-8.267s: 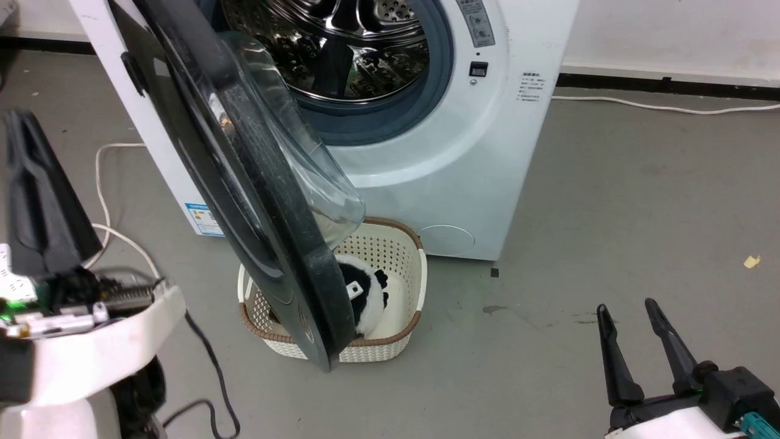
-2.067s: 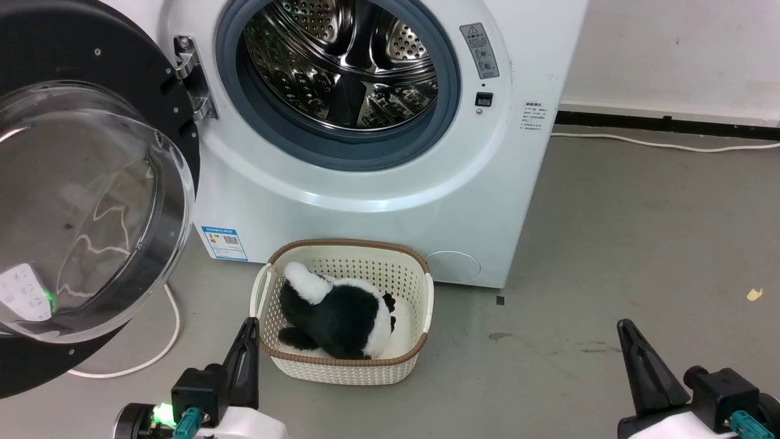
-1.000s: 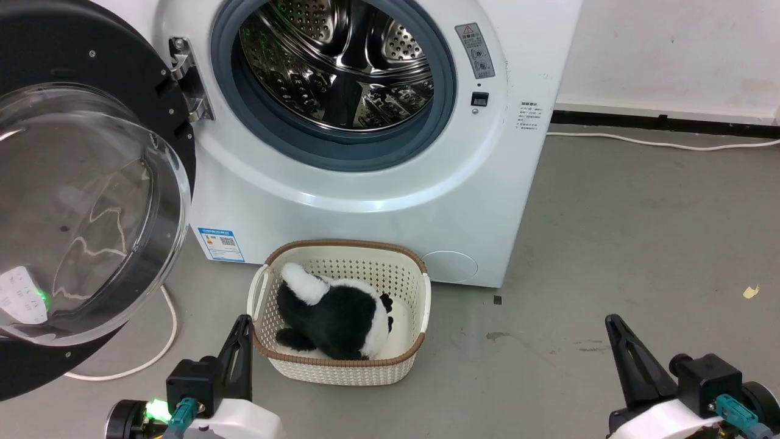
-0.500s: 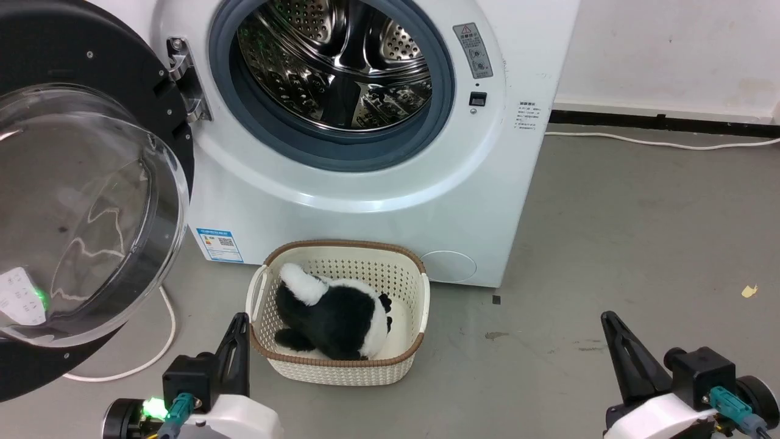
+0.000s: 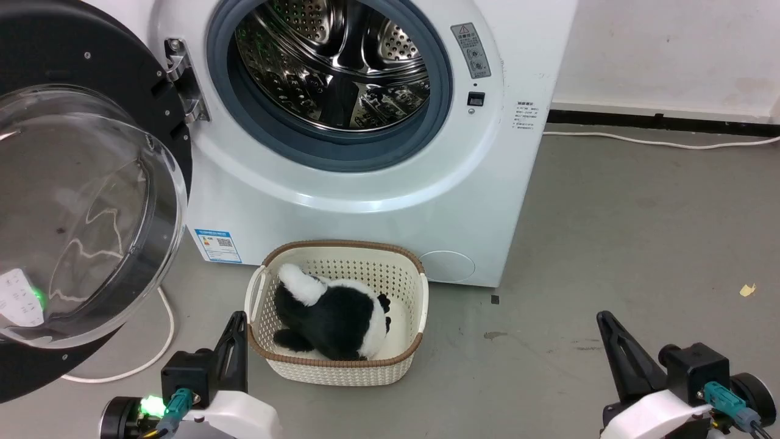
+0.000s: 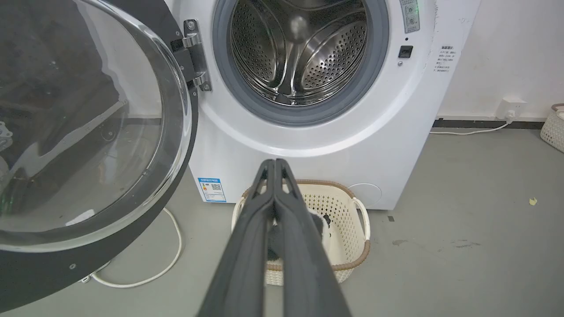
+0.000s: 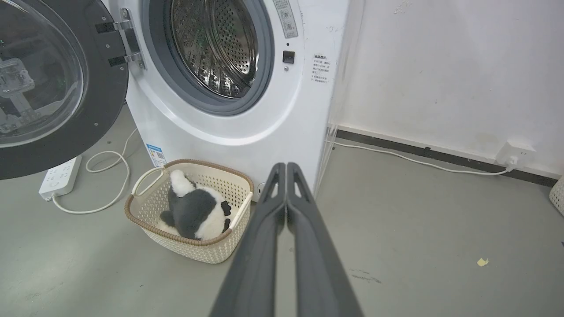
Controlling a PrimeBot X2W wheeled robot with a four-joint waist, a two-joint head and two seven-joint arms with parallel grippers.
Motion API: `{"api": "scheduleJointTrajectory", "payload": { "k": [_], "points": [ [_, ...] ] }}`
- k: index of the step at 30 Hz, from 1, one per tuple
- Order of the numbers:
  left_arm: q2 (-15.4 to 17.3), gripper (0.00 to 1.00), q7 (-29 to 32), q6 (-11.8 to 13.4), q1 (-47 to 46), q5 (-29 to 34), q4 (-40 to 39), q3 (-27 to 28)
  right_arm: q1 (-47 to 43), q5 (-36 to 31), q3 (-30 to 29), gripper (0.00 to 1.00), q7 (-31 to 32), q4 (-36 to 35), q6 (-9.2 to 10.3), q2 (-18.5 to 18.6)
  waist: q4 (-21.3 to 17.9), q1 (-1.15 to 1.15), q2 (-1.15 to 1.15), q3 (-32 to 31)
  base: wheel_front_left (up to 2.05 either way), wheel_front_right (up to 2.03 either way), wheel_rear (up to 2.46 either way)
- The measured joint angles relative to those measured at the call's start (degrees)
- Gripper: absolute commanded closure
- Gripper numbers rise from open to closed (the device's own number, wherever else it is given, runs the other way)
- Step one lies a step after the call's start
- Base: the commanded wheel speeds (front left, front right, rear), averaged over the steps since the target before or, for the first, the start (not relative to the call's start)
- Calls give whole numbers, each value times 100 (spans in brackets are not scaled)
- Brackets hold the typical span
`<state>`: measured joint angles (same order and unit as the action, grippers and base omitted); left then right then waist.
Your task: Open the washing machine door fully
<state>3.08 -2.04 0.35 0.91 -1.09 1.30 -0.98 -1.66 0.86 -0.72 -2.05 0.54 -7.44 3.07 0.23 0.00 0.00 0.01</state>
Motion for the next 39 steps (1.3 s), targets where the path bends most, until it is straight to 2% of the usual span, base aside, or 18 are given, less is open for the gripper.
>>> {"api": "scheduleJointTrajectory", "payload": {
  "k": [39],
  "points": [
    [-22,100,202,-3,-4,58,-107,93,88,-43,76,100,201,-33,0,0,-23,0,0,-1,0,0,0]
  ]
}}
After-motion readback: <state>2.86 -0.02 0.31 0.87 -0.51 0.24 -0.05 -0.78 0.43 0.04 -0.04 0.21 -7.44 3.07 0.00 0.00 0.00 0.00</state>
